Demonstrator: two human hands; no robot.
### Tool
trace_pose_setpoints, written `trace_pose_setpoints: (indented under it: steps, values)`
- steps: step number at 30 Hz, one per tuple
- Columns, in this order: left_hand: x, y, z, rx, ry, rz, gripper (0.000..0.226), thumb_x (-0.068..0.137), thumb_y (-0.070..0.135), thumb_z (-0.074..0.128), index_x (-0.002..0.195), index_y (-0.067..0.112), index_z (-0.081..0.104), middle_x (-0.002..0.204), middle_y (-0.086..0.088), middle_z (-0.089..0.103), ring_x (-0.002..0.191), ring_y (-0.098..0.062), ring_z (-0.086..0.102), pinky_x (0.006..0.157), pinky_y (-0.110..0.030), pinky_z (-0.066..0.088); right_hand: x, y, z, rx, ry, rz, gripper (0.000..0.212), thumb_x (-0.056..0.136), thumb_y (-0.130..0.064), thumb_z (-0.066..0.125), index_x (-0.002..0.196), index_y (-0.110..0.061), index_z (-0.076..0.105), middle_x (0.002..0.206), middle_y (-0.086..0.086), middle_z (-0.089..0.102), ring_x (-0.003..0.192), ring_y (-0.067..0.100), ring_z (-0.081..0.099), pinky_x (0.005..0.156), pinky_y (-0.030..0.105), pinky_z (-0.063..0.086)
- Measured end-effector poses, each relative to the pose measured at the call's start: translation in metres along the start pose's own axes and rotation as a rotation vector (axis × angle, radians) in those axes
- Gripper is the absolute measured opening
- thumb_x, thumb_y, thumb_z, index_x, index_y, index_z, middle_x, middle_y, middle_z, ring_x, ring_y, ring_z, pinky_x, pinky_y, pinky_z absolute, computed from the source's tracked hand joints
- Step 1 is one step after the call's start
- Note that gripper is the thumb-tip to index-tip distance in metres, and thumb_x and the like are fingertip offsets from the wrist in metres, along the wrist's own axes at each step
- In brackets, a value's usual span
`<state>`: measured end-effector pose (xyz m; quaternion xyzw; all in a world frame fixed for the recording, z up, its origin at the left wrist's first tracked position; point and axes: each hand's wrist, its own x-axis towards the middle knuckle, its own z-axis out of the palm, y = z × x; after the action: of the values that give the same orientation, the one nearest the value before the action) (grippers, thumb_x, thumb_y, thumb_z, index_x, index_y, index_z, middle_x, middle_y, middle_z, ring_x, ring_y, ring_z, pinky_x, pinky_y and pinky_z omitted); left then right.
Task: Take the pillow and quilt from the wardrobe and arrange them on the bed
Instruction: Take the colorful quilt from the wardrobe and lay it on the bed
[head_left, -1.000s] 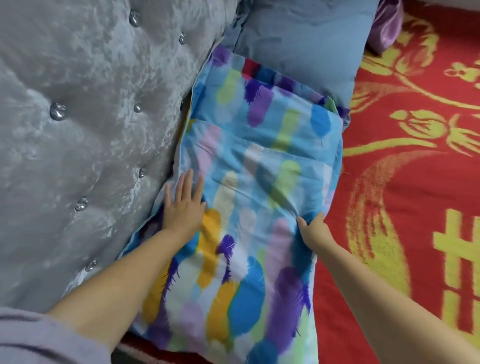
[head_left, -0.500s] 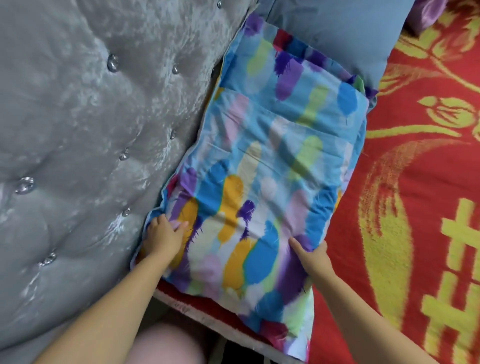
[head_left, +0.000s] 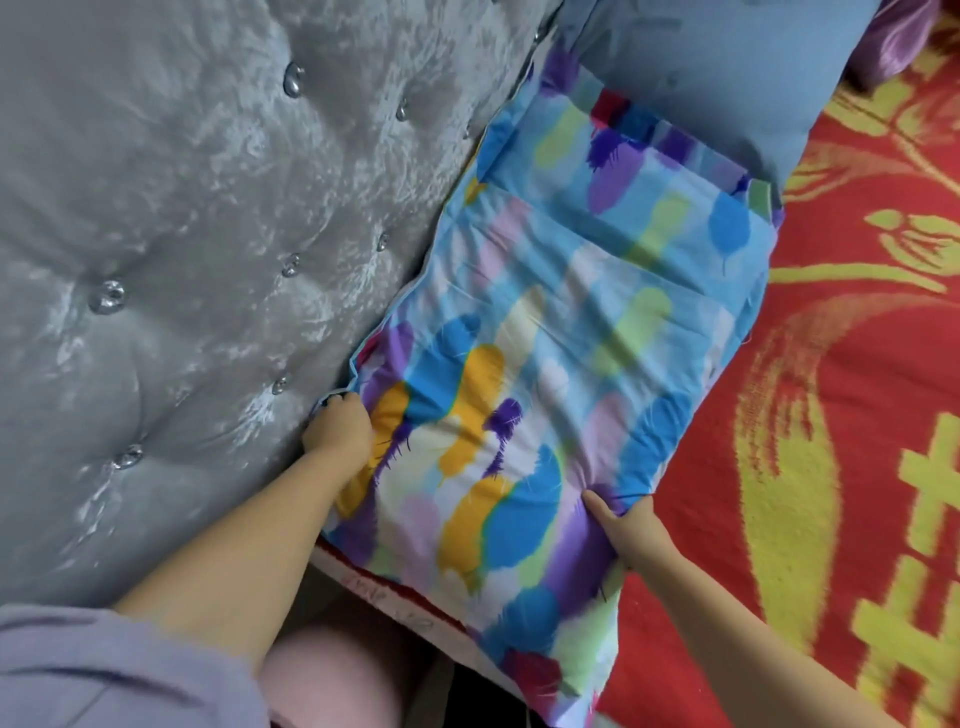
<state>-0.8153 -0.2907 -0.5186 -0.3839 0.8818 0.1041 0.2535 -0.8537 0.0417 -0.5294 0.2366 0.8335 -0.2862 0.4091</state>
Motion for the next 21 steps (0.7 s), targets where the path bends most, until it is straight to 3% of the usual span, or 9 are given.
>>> trace_pose_setpoints:
  steps: [3,6,9,11,15,18,21]
  values:
    - [-0.004,0.019,-0.010,0.055,0.102,0.059,0.038,0.095,0.010,0.038,0.132,0.004,0.041,0.136,-0.017,0.044,0.126,-0.035,0.044,0.100,-0.047,0.041,-0.006,-0.012,-0.018,-0.185,0.177,-0.181,0.099,0.086,-0.048,0.063,0.152,-0.002,0.006,0.153,0.028,0.024,0.140,0.040,0.028,0.115,0.045,0.028]
    - [-0.022,0.043,-0.007,0.087,0.296,0.454,0.055,0.092,0.028,0.049,0.143,0.015,0.033,0.145,-0.016,0.038,0.133,-0.033,0.037,0.104,-0.050,0.034,-0.012,-0.036,-0.024,-0.531,0.376,-0.545,0.086,0.092,-0.049,0.051,0.154,-0.021,-0.002,0.162,0.014,-0.007,0.149,0.034,-0.004,0.116,0.054,0.017]
    - [-0.040,0.068,0.017,0.105,0.080,0.563,0.079,0.090,0.060,0.039,0.151,0.030,-0.001,0.162,-0.003,-0.007,0.149,-0.023,-0.007,0.116,-0.057,0.006,-0.005,-0.051,-0.016,-0.781,0.242,-0.644,0.078,0.093,-0.057,0.042,0.152,-0.035,-0.002,0.161,0.007,-0.020,0.147,0.036,-0.018,0.114,0.063,0.010]
    - [-0.041,0.073,0.041,0.114,-0.032,0.496,0.084,0.087,0.069,0.032,0.149,0.034,-0.013,0.159,0.000,-0.021,0.146,-0.022,-0.021,0.113,-0.061,-0.004,0.009,-0.051,-0.013,-0.825,0.170,-0.595,0.076,0.092,-0.060,0.040,0.152,-0.037,0.001,0.161,0.005,-0.020,0.146,0.036,-0.019,0.114,0.064,0.007]
    - [-0.030,0.070,0.061,0.156,0.003,0.472,0.084,0.085,0.074,0.021,0.146,0.036,-0.022,0.157,0.001,-0.027,0.143,-0.020,-0.028,0.110,-0.062,-0.014,0.028,-0.050,-0.011,-0.872,0.140,-0.574,0.076,0.091,-0.063,0.039,0.152,-0.038,0.000,0.161,0.003,-0.020,0.147,0.035,-0.019,0.113,0.065,0.004]
    - [-0.035,0.071,0.049,0.171,-0.076,0.464,0.083,0.087,0.072,0.022,0.147,0.032,-0.019,0.158,-0.001,-0.026,0.144,-0.020,-0.026,0.112,-0.062,-0.010,0.021,-0.055,-0.021,-0.900,0.086,-0.569,0.066,0.096,-0.052,0.038,0.152,-0.037,0.006,0.162,0.002,-0.015,0.148,0.034,-0.015,0.115,0.063,0.008]
    - [-0.052,0.076,0.018,0.150,-0.157,0.446,0.080,0.091,0.065,0.028,0.150,0.028,-0.010,0.161,-0.004,-0.014,0.148,-0.021,-0.015,0.116,-0.057,0.001,-0.002,-0.061,-0.050,-0.881,0.036,-0.549,0.062,0.098,-0.044,0.038,0.153,-0.029,0.012,0.163,0.006,0.001,0.149,0.029,0.003,0.116,0.054,0.020]
